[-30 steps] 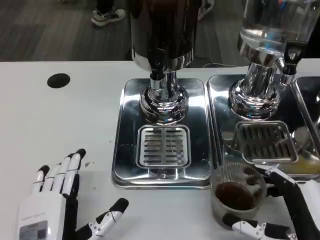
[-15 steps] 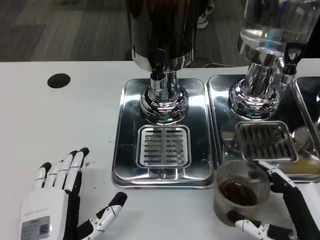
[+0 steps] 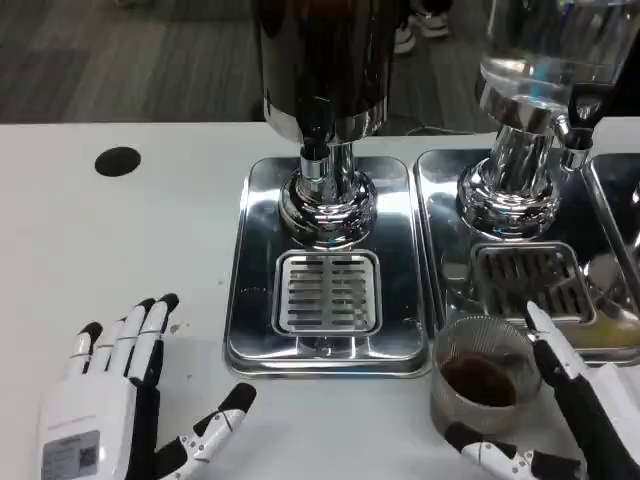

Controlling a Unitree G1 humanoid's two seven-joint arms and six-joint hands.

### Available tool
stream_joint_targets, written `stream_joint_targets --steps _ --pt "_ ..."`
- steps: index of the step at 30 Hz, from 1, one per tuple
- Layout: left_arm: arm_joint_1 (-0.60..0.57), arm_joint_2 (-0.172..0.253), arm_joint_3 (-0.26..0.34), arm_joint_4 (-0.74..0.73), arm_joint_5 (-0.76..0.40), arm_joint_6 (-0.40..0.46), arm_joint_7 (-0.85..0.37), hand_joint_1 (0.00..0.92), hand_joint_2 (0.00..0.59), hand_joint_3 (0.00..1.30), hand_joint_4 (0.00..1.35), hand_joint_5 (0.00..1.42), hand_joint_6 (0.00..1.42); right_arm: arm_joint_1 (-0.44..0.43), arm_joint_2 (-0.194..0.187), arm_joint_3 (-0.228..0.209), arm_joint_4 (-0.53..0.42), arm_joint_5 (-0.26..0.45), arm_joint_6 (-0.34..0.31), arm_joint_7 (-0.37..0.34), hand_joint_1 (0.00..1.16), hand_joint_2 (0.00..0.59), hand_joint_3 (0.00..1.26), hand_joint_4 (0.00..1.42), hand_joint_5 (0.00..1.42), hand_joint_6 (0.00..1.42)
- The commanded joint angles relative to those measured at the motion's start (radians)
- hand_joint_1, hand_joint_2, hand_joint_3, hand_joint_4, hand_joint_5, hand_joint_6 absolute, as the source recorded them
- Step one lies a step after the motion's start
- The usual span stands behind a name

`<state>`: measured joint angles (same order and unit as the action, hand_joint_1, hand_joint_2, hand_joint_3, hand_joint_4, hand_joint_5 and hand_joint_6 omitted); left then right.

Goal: Grasp the cup under the faucet to collect the drink, then remove the cup.

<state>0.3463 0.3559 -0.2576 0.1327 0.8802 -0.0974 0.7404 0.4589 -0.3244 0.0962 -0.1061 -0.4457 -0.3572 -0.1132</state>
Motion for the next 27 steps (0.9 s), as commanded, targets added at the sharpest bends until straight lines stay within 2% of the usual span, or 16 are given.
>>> stream_joint_targets --steps 1,7,8,12,15,18,20,22,25,27 --pt "0.007 0.011 -0.008 -0.011 0.019 0.005 -0.006 0.000 0.151 0.14 0.00 0.15 0.08 0.018 -0.005 -0.023 -0.011 0.047 -0.039 0.014 0.51 0.136 0.00 0.00 0.00 0.00" --pt "0.019 0.015 -0.002 -0.028 0.020 0.005 0.000 0.000 0.144 0.14 0.00 0.15 0.08 0.055 0.030 -0.100 -0.038 0.080 -0.105 -0.053 0.38 0.171 0.00 0.00 0.00 0.00" --pt "0.021 0.018 -0.004 -0.032 0.034 0.014 0.003 0.000 0.144 0.14 0.00 0.15 0.07 0.056 0.035 -0.116 -0.045 0.089 -0.108 -0.056 0.37 0.172 0.00 0.00 0.00 0.00" --pt "0.030 0.019 -0.004 -0.045 0.057 0.025 0.009 0.000 0.143 0.14 0.00 0.15 0.07 0.048 0.064 -0.164 -0.057 0.113 -0.109 -0.078 0.46 0.251 0.00 0.00 0.00 0.00" --pt "0.038 0.018 0.000 -0.056 0.053 0.023 0.012 0.000 0.145 0.14 0.00 0.15 0.07 -0.003 0.080 -0.208 -0.058 0.070 -0.057 -0.117 0.40 0.331 0.02 0.00 0.00 0.00" --pt "0.053 0.019 0.000 -0.075 0.068 0.034 0.018 0.000 0.147 0.14 0.00 0.15 0.07 -0.107 0.033 -0.217 0.002 0.039 0.043 -0.067 0.33 0.392 0.09 0.00 0.00 0.00" --pt "0.062 0.019 -0.003 -0.081 0.079 0.040 0.019 0.000 0.147 0.14 0.00 0.15 0.07 -0.164 0.007 -0.207 0.059 0.004 0.084 -0.060 0.20 0.442 0.11 0.00 0.00 0.00" --pt "0.081 0.014 0.000 -0.082 0.081 0.040 0.031 0.000 0.146 0.13 0.00 0.15 0.06 -0.202 -0.008 -0.194 0.110 -0.071 0.098 -0.111 0.09 0.501 0.11 0.00 0.00 0.00" --pt "0.101 0.015 0.006 -0.084 0.082 0.042 0.045 0.000 0.144 0.13 0.00 0.14 0.06 -0.232 -0.026 -0.159 0.143 -0.219 0.131 -0.200 0.02 0.551 0.10 0.00 0.00 0.00" --pt "0.107 0.017 0.010 -0.084 0.080 0.041 0.050 0.000 0.137 0.13 0.00 0.14 0.05 -0.253 -0.046 -0.125 0.157 -0.308 0.170 -0.224 0.00 0.556 0.09 0.00 0.00 0.00"
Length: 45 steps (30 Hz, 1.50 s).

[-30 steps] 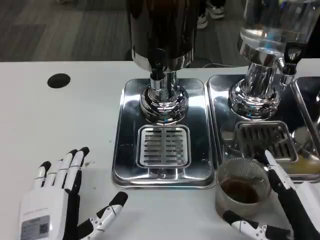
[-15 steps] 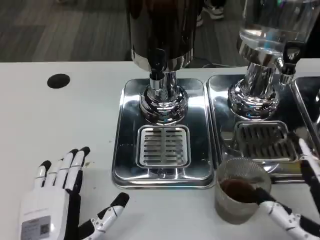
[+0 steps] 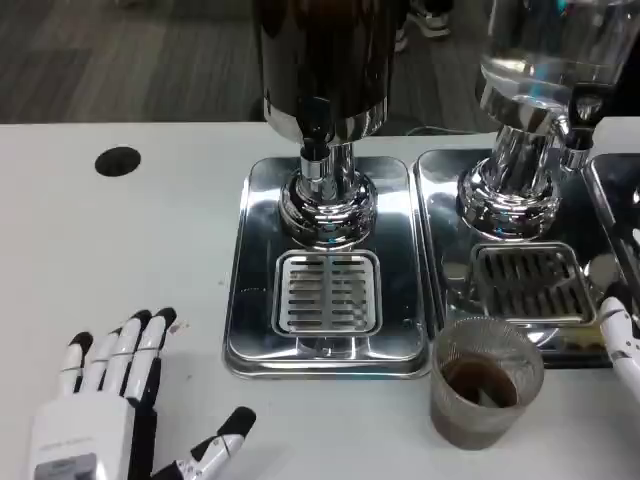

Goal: Grasp the cup under the faucet to collect the drink, then remove the cup.

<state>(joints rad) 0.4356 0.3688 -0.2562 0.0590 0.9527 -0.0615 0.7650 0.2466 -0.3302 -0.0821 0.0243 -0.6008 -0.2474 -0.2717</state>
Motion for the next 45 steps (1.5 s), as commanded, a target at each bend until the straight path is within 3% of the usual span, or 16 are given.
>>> stream_joint_targets --steps 1,5,9,13,21,28,45 --pt "0.019 0.005 0.010 -0.011 0.006 0.004 0.026 0.000 0.135 0.13 0.00 0.13 0.05 -0.049 -0.048 0.069 0.032 -0.186 0.076 -0.073 0.00 0.556 0.09 0.00 0.00 0.00" --pt "0.022 0.009 0.013 -0.010 0.006 0.003 0.027 0.000 0.125 0.12 0.00 0.13 0.05 -0.063 -0.069 0.135 0.050 -0.311 0.132 -0.128 0.00 0.558 0.09 0.00 0.00 0.00" --pt "0.024 0.020 -0.003 -0.012 0.040 0.016 0.025 0.000 0.114 0.12 0.00 0.12 0.05 -0.075 -0.081 0.185 0.091 -0.386 0.178 -0.183 0.00 0.569 0.10 0.00 0.00 0.00" --pt "0.030 0.022 -0.019 -0.022 0.077 0.034 0.019 0.000 0.100 0.11 0.00 0.12 0.05 -0.076 -0.092 0.200 0.137 -0.373 0.180 -0.223 0.00 0.567 0.11 0.00 0.00 0.00" --pt "0.056 0.044 -0.026 -0.067 0.111 0.057 0.021 0.000 0.087 0.08 0.00 0.10 0.03 -0.066 -0.148 0.251 0.227 -0.368 0.112 -0.340 0.00 0.556 0.07 0.00 0.00 0.00" --pt "0.063 0.042 -0.036 -0.066 0.105 0.062 0.028 0.000 0.093 0.08 0.00 0.10 0.03 -0.068 -0.162 0.282 0.257 -0.355 0.098 -0.393 0.00 0.565 0.07 0.00 0.00 0.00" --pt "0.060 0.045 -0.028 -0.067 0.084 0.054 0.023 0.000 0.103 0.08 0.00 0.10 0.03 -0.061 -0.166 0.296 0.281 -0.313 0.096 -0.426 0.00 0.578 0.07 0.00 0.00 0.00"
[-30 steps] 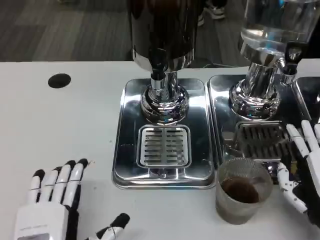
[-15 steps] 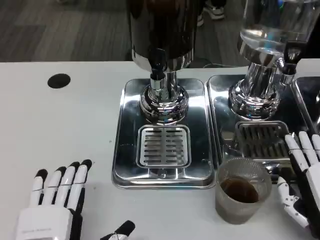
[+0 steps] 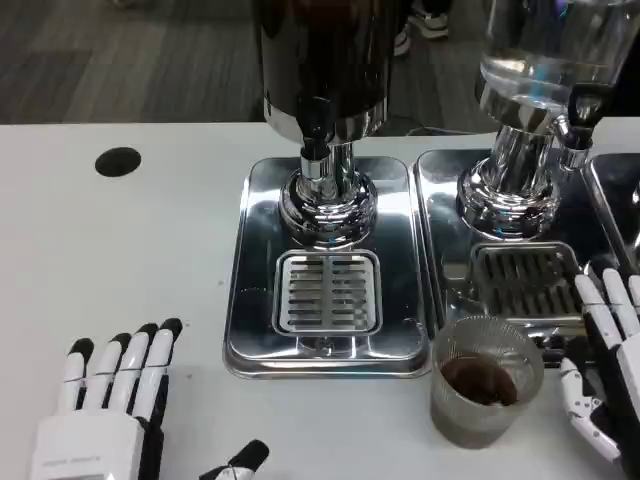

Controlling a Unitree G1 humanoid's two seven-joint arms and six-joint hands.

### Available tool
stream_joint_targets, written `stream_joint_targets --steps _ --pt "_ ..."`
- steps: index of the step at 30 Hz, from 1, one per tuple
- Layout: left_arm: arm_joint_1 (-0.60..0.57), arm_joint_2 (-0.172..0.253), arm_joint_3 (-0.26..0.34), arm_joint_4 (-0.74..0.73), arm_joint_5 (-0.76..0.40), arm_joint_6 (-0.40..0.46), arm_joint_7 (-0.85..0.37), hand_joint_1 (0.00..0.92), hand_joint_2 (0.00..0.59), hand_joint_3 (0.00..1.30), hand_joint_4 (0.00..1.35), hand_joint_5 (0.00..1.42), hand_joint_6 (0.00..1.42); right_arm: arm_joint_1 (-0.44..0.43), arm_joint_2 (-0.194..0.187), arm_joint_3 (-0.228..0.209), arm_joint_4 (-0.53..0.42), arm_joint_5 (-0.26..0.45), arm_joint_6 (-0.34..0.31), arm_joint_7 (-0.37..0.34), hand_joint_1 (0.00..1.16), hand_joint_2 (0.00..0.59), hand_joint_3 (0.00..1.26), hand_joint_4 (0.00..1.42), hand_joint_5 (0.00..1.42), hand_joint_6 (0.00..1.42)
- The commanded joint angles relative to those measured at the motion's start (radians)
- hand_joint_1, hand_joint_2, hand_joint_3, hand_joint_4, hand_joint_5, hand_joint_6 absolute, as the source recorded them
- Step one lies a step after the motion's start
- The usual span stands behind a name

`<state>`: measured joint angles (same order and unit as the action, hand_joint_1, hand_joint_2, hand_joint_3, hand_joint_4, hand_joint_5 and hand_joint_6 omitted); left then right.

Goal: Grasp the cup under the faucet to collect the drink, then remove the cup.

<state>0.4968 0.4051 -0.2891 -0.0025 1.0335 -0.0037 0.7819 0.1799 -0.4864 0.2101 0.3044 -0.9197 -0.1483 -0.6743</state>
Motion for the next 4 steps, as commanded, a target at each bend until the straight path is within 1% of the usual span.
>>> stream_joint_targets --steps 1,4 --pt "-0.002 0.008 0.005 -0.006 0.002 -0.004 0.006 0.000 0.103 0.08 0.00 0.10 0.03 0.006 -0.010 0.004 0.000 0.008 -0.003 -0.024 0.00 0.578 0.07 0.00 0.00 0.00" --pt "-0.004 0.007 0.005 0.000 0.001 -0.005 0.008 0.000 0.103 0.08 0.00 0.10 0.03 0.009 -0.011 0.001 -0.002 0.014 -0.003 -0.026 0.00 0.579 0.07 0.00 0.00 0.00"
